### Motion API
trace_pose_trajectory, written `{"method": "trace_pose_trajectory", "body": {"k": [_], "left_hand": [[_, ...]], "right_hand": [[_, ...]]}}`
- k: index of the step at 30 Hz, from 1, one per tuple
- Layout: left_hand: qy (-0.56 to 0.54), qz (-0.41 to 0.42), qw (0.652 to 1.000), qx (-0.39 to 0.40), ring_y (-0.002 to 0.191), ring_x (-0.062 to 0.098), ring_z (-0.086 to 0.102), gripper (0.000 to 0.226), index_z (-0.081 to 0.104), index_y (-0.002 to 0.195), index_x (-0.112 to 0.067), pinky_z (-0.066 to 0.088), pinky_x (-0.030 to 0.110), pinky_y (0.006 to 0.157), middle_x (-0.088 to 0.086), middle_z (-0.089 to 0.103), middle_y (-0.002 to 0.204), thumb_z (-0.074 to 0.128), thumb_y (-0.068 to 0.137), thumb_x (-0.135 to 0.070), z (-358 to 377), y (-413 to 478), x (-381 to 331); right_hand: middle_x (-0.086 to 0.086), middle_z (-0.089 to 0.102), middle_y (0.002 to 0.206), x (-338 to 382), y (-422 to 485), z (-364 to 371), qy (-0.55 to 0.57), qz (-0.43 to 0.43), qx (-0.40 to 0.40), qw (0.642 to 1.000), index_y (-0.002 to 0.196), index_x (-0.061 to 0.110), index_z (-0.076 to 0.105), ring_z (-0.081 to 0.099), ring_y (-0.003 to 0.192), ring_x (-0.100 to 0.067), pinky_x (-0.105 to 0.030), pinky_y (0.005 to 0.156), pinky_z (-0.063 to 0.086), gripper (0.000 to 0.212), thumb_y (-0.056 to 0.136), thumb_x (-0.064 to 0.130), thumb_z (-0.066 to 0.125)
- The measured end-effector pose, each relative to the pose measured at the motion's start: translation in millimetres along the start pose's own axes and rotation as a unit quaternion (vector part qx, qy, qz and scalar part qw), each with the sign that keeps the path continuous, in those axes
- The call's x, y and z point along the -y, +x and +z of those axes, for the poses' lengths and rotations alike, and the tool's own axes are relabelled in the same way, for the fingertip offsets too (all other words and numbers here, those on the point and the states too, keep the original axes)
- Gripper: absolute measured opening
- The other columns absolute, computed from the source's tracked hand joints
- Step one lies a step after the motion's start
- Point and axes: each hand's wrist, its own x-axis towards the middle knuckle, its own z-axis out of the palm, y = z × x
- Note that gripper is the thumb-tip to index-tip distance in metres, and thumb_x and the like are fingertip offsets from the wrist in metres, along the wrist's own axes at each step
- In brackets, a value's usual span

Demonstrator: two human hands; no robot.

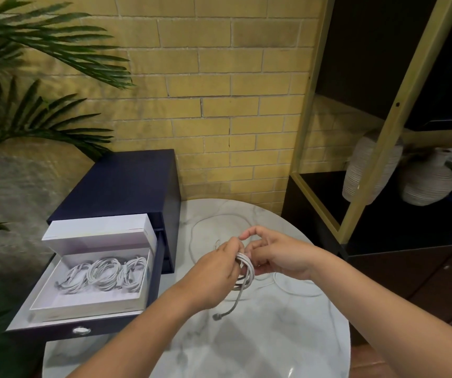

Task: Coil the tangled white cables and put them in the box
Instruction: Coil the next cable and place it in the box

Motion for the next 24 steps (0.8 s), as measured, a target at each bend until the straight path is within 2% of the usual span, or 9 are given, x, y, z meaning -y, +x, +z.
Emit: {"method": "trace_pose_trajectory", "body": {"k": [5, 9, 12, 16, 21, 24], "left_hand": [[-0.081, 0.011, 0.996, 0.047, 0.079, 0.006, 0.049, 0.008, 0.036, 0.087, -0.03, 0.036, 0.025, 0.065, -0.012, 0.052, 0.09, 0.038, 0.093, -0.025, -6, -5, -6], [-0.135, 0.01, 0.989, 0.063, 0.087, 0.007, 0.052, 0.006, 0.039, 0.088, -0.023, 0.041, 0.03, 0.073, -0.015, 0.059, 0.097, 0.036, 0.091, -0.027, -12, -6, -9], [-0.133, 0.01, 0.988, 0.078, 0.076, 0.003, 0.046, 0.006, 0.04, 0.087, -0.024, 0.037, 0.029, 0.068, -0.025, 0.054, 0.081, 0.039, 0.093, -0.023, -13, -6, -8], [-0.138, -0.009, 0.985, 0.099, 0.069, 0.009, 0.042, 0.015, 0.039, 0.084, -0.036, 0.034, 0.031, 0.064, -0.017, 0.049, 0.073, 0.037, 0.094, -0.025, -9, -10, -7], [-0.122, -0.029, 0.989, 0.079, 0.068, 0.011, 0.042, 0.009, 0.036, 0.088, -0.031, 0.033, 0.032, 0.063, -0.01, 0.047, 0.071, 0.036, 0.096, -0.029, -9, -12, -5], [-0.132, -0.031, 0.988, 0.071, 0.066, 0.011, 0.044, 0.007, 0.037, 0.088, -0.03, 0.034, 0.031, 0.062, -0.01, 0.05, 0.07, 0.039, 0.095, -0.031, -7, -13, -4]], "right_hand": [[-0.006, 0.055, 0.095, -4, 0, 10, -0.107, -0.037, -0.018, 0.993, 0.117, 0.019, 0.045, 0.062, 0.072, -0.019, -0.031, 0.068, 0.054, 0.026, 0.098, 0.001, 0.04], [-0.004, 0.054, 0.098, -10, 4, 11, -0.172, -0.084, -0.05, 0.98, 0.113, 0.027, 0.048, 0.054, 0.07, -0.016, -0.025, 0.059, 0.044, 0.031, 0.098, 0.002, 0.038], [-0.003, 0.052, 0.095, -14, 5, 11, -0.167, -0.111, -0.072, 0.977, 0.113, 0.019, 0.053, 0.05, 0.067, -0.014, -0.023, 0.059, 0.041, 0.038, 0.094, -0.008, 0.035], [-0.002, 0.051, 0.091, -14, 6, 7, -0.212, -0.152, -0.113, 0.959, 0.112, 0.011, 0.057, 0.051, 0.067, -0.016, -0.026, 0.065, 0.043, 0.028, 0.095, -0.005, 0.042], [0.0, 0.061, 0.091, -6, -5, -10, -0.196, -0.069, -0.051, 0.977, 0.118, 0.018, 0.057, 0.059, 0.073, -0.007, -0.018, 0.066, 0.045, 0.027, 0.093, 0.011, 0.06], [0.004, 0.066, 0.087, -7, -7, -15, -0.264, -0.021, 0.0, 0.964, 0.114, 0.013, 0.062, 0.058, 0.073, -0.004, -0.021, 0.068, 0.044, 0.022, 0.093, 0.009, 0.059]]}}
